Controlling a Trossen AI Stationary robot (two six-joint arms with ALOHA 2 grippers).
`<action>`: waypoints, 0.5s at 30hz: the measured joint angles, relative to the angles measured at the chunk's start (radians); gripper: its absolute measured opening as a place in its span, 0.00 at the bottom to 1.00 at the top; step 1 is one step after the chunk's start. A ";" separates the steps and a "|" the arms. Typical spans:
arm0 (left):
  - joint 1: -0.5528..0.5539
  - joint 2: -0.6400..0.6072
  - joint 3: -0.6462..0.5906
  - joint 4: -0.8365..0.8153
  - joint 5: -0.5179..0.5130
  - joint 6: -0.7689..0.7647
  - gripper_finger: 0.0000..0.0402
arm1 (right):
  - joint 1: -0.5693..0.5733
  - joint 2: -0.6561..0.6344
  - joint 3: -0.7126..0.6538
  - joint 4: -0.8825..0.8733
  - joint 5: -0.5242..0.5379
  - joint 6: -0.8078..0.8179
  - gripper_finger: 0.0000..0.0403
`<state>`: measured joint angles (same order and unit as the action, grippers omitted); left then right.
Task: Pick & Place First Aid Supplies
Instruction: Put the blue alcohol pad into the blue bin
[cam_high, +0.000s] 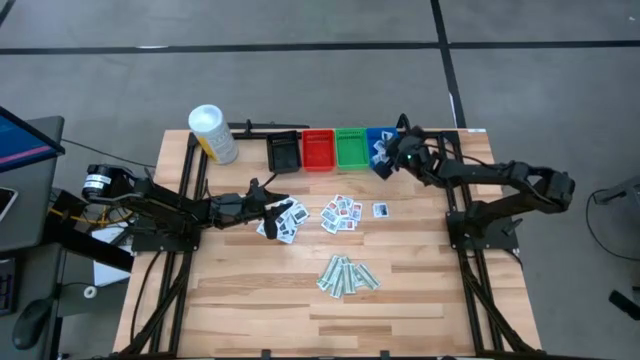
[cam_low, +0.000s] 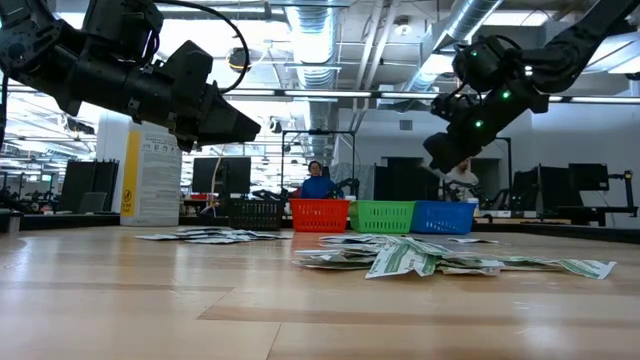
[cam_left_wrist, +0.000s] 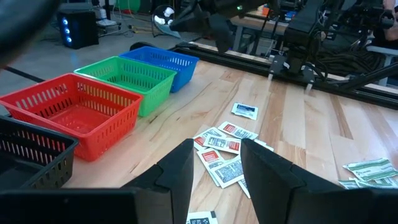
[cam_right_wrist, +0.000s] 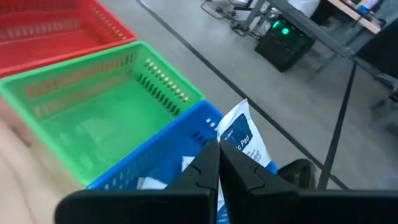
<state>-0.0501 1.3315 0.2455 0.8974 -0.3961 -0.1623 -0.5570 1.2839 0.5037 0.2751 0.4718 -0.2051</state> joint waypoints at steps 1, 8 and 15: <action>0.000 0.000 0.000 0.000 0.000 0.000 0.33 | -0.006 0.000 0.000 0.001 -0.001 0.006 0.00; 0.000 0.000 0.000 0.001 0.000 0.000 0.33 | -0.014 0.000 0.000 -0.011 -0.036 0.013 0.07; 0.000 0.000 0.000 0.002 0.000 0.000 0.33 | -0.013 0.000 0.000 -0.012 -0.051 0.040 0.23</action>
<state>-0.0500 1.3315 0.2455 0.8989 -0.3960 -0.1623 -0.5703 1.2839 0.5038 0.2630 0.4210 -0.1653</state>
